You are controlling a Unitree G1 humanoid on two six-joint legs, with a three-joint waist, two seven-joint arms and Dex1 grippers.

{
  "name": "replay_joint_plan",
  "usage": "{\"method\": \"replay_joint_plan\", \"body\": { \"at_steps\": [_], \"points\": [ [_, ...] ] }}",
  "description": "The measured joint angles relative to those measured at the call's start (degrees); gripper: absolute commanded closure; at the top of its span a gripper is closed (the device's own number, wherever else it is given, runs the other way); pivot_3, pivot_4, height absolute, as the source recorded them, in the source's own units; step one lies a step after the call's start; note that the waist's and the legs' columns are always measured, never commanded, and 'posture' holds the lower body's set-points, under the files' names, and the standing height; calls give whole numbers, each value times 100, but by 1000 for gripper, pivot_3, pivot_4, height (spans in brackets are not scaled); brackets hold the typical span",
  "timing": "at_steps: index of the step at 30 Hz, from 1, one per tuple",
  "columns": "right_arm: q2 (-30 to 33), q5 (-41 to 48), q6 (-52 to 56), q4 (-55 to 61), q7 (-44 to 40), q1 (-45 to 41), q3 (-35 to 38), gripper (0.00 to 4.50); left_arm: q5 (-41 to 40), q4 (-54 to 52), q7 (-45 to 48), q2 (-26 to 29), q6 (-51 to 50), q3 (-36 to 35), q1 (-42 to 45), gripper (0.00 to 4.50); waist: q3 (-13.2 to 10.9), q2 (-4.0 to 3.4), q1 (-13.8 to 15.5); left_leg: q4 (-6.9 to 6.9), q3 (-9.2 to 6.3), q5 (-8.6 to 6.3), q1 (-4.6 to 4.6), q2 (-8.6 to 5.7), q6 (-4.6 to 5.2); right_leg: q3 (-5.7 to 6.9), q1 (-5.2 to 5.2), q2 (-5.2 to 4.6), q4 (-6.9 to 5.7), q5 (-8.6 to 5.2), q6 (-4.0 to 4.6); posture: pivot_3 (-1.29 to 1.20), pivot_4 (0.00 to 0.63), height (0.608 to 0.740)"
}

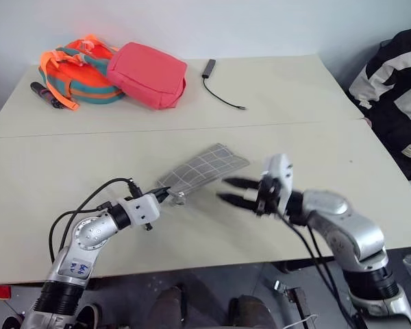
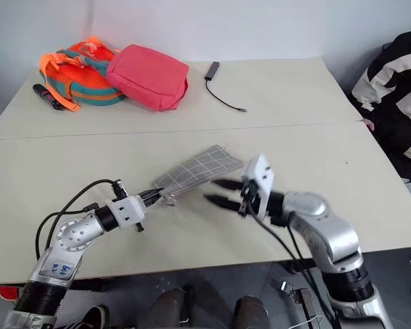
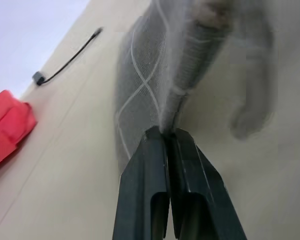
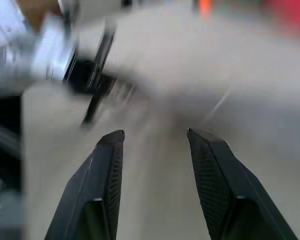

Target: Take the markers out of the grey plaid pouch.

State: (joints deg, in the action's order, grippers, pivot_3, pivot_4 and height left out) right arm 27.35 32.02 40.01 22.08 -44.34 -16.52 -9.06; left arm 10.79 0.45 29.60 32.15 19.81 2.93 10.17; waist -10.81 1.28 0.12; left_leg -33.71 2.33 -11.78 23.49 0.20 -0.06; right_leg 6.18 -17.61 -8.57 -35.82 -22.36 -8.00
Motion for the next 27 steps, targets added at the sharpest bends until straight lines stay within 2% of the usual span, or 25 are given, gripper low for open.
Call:
{"method": "replay_joint_plan", "body": {
  "at_steps": [7, 17, 26, 27],
  "points": [
    [-830, -515, -135, -324, 779, 106, -420, 2432, 337, -74, -2, 75, 26, 157, 161, 4500, 0, -1, -15, -1, 5, -3, -1, 1, -6, -3, -5, 2, -3, 0, 0, 0, 150, 740],
    [-1737, -661, -175, -566, 1129, -22, -648, 2432, 357, -376, -2, 49, -207, 215, 182, 4500, 0, -1, -18, -1, 5, -4, 0, 1, -5, -3, -7, 2, -5, 0, 0, 0, 150, 740],
    [-1994, -824, -338, -700, 1251, -67, -702, 2432, 362, -499, 6, 48, -310, 234, 179, 4500, -1, -2, -20, 0, 5, -6, 1, 1, -6, -4, -10, 2, -5, 0, 0, 0, 150, 740],
    [-1991, -853, -356, -703, 1246, -67, -720, 2803, 362, -506, 7, 48, -320, 239, 179, 4500, 0, -2, -20, 0, 5, -6, 0, 1, -6, -4, -10, 3, -5, 0, 0, 0, 150, 740]
  ]
}}
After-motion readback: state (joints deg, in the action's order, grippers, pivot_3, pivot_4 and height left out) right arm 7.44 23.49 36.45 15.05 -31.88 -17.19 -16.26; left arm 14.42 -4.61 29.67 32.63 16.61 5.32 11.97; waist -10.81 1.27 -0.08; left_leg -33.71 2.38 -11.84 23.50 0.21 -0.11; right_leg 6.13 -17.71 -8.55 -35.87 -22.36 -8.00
